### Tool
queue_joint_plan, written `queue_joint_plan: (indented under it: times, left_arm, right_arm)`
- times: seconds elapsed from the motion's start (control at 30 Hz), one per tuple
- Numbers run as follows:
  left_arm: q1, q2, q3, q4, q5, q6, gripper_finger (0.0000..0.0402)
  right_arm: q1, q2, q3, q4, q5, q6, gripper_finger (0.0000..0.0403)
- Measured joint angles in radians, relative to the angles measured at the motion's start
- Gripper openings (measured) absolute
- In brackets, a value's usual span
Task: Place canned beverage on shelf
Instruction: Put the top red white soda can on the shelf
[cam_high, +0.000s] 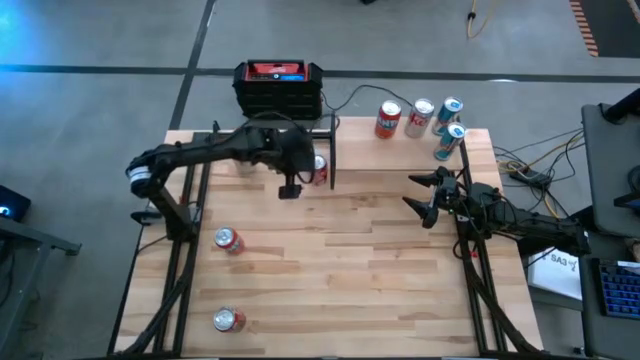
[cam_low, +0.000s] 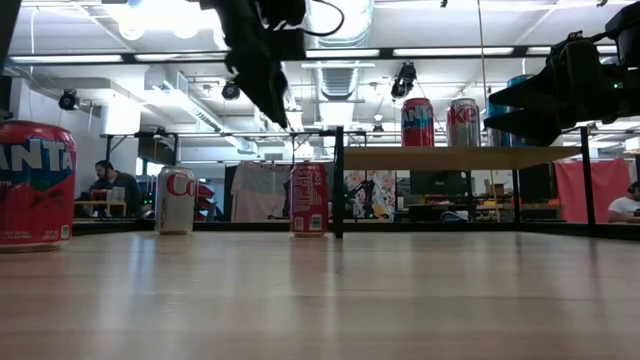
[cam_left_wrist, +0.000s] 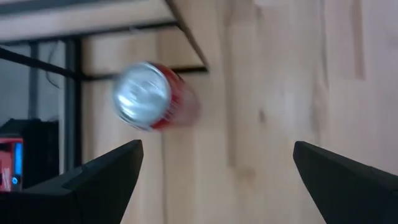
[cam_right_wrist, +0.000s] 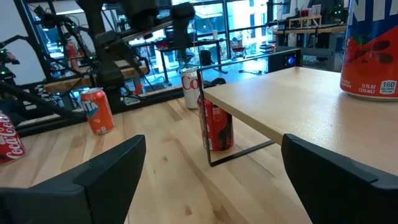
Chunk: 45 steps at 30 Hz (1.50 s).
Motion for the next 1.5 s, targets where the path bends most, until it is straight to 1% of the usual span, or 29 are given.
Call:
queue_joint_plan:
  times: [0.13, 0.3, 0.4, 0.57, 0.67, 0.77, 0.93, 1.13, 1.23, 1.5]
  left_arm:
    - [0.05, 0.027, 0.0, 0.067, 0.048, -0.014, 0.04]
    - [0.094, 0.083, 0.0, 0.076, 0.07, -0.018, 0.04]
    - [0.109, 0.1, 0.0, 0.106, 0.104, -0.008, 0.04]
    - [0.129, 0.108, 0.0, 0.195, 0.134, 0.036, 0.04]
    - [0.142, 0.111, 0.0, 0.243, 0.17, 0.045, 0.04]
    - [0.154, 0.112, 0.0, 0.263, 0.199, 0.046, 0.04]
    - [0.167, 0.125, -0.001, 0.279, 0.217, 0.053, 0.04]
    - [0.188, 0.187, -0.001, 0.299, 0.228, 0.053, 0.04]
    - [0.2, 0.208, 0.002, 0.318, 0.252, 0.048, 0.04]
    - [0.214, 0.253, 0.003, 0.321, 0.255, 0.013, 0.04]
  right_arm:
    - [0.0, 0.0, 0.0, 0.0, 0.0, 0.0, 0.0359]
    - [0.0, 0.0, 0.0, 0.0, 0.0, 0.0, 0.0359]
    - [0.0, 0.0, 0.0, 0.0, 0.0, 0.0, 0.0359]
    - [0.0, 0.0, 0.0, 0.0, 0.0, 0.0, 0.0359]
    - [0.0, 0.0, 0.0, 0.0, 0.0, 0.0, 0.0359]
    - [0.0, 0.0, 0.0, 0.0, 0.0, 0.0, 0.0359]
    - [0.0, 0.0, 0.0, 0.0, 0.0, 0.0, 0.0359]
    - [0.0, 0.0, 0.0, 0.0, 0.0, 0.0, 0.0359]
    - [0.0, 0.0, 0.0, 0.0, 0.0, 0.0, 0.0359]
    - [0.0, 0.0, 0.0, 0.0, 0.0, 0.0, 0.0359]
